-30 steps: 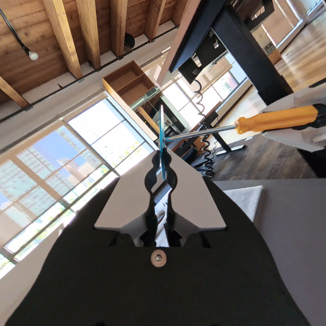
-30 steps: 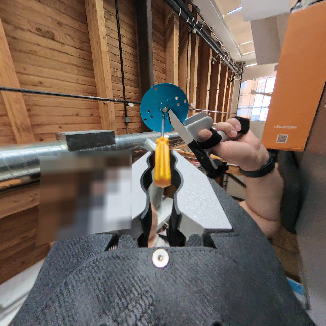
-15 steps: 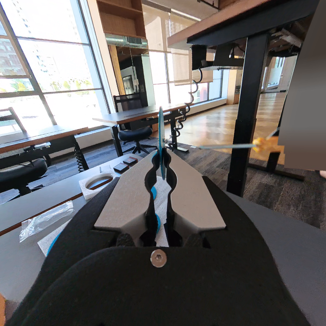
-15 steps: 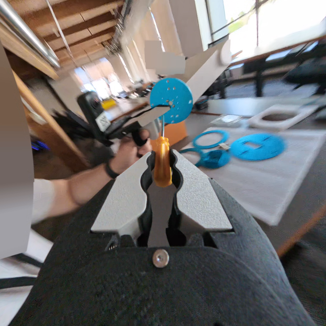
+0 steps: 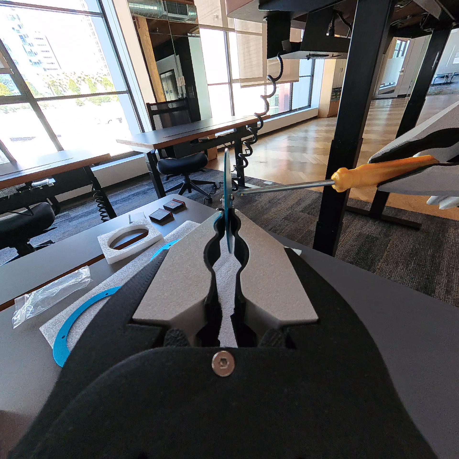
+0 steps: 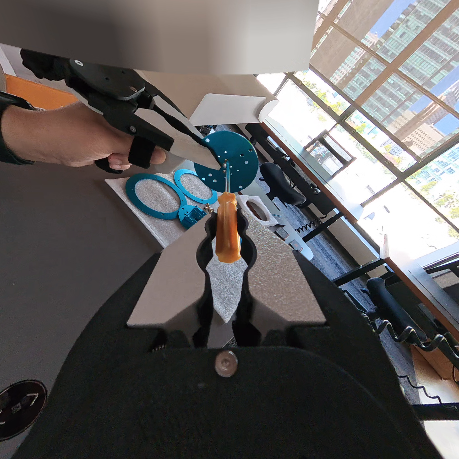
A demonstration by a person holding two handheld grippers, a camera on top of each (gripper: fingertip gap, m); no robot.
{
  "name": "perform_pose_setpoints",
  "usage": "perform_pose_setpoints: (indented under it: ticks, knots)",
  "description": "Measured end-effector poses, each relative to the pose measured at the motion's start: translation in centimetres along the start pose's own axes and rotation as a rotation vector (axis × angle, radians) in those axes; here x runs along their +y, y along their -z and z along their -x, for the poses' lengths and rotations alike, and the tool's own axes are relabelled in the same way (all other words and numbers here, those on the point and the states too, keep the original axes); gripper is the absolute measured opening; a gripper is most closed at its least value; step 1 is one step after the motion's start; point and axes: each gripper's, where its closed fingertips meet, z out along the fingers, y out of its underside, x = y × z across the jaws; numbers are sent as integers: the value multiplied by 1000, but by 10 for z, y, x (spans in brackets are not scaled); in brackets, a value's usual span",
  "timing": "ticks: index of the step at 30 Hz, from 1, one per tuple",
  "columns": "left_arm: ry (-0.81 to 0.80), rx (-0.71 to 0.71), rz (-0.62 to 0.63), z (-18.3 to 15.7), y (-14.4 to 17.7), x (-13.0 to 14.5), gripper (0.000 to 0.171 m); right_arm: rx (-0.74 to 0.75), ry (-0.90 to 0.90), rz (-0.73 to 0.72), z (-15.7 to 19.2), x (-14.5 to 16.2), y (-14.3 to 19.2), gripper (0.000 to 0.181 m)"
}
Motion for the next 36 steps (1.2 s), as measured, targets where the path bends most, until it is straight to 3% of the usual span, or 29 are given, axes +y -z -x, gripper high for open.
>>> perform_pose_setpoints:
  ticks: [15, 20, 22, 24, 27, 33, 36]
  knots:
    - [-28, 12, 18, -4, -1, 2, 1, -7, 52, 25, -1, 1, -1, 15]
    - [-136, -18, 80, -6, -3, 10, 1, 16, 262, 67, -2, 7, -1, 15]
    - [-187, -52, 79, -4, -3, 10, 1, 23, 220, 62, -1, 8, -3, 15]
    - [-242, -93, 60, -2, -1, 6, 1, -11, -43, 22, 1, 6, -5, 15]
    - [-302, -143, 19, 1, 3, -4, 1, -127, -641, -83, -2, 4, -6, 15]
    - [-432, -204, -74, -1, 14, -25, 2, -613, -1841, -299, -1, 8, -6, 15]
    - [-459, -196, -111, -6, 18, -32, 2, -801, -2181, -370, 9, 8, -2, 15]
